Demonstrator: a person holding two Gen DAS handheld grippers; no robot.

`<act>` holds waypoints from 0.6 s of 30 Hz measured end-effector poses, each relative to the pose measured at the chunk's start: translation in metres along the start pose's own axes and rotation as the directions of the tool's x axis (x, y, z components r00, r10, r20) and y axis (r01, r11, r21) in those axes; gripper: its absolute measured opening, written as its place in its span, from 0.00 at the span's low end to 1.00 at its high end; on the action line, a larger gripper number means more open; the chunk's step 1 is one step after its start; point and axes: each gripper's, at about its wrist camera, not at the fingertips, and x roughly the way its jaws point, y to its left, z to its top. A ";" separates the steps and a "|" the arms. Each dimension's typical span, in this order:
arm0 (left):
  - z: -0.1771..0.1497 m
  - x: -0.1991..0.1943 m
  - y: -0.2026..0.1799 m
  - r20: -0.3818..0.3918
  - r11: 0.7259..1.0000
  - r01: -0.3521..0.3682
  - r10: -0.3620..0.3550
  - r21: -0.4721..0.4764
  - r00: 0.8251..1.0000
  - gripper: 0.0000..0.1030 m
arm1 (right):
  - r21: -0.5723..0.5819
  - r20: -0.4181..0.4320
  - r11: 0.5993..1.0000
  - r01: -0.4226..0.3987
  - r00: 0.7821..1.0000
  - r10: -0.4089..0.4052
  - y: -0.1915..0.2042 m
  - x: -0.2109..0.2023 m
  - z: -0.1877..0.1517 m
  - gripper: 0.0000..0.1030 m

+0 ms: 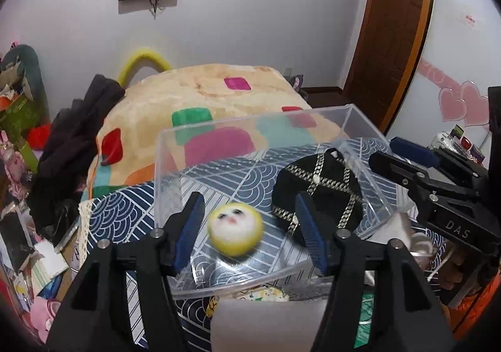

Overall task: Organize soft objects
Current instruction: 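Drop the yellow ball into the clear box while the right tool drops the black bag in, then grasp the white foam block with the left tool while the right tool grasps the white pouch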

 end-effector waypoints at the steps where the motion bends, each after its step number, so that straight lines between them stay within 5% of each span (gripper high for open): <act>1: 0.001 -0.003 -0.001 0.009 1.000 0.001 -0.001 0.005 1.000 0.63 | -0.003 0.020 1.000 0.015 1.000 -0.015 0.000 -0.006 0.000 0.54; 11: -0.003 -0.057 -0.012 0.152 0.998 -0.044 0.038 0.037 0.988 0.88 | -0.025 0.192 0.997 0.075 0.979 -0.069 0.011 -0.048 0.010 0.81; 18: -0.021 -0.091 -0.019 0.229 0.996 -0.056 0.039 0.066 0.973 0.98 | -0.015 0.274 0.999 0.045 0.961 -0.040 0.017 -0.074 0.004 0.84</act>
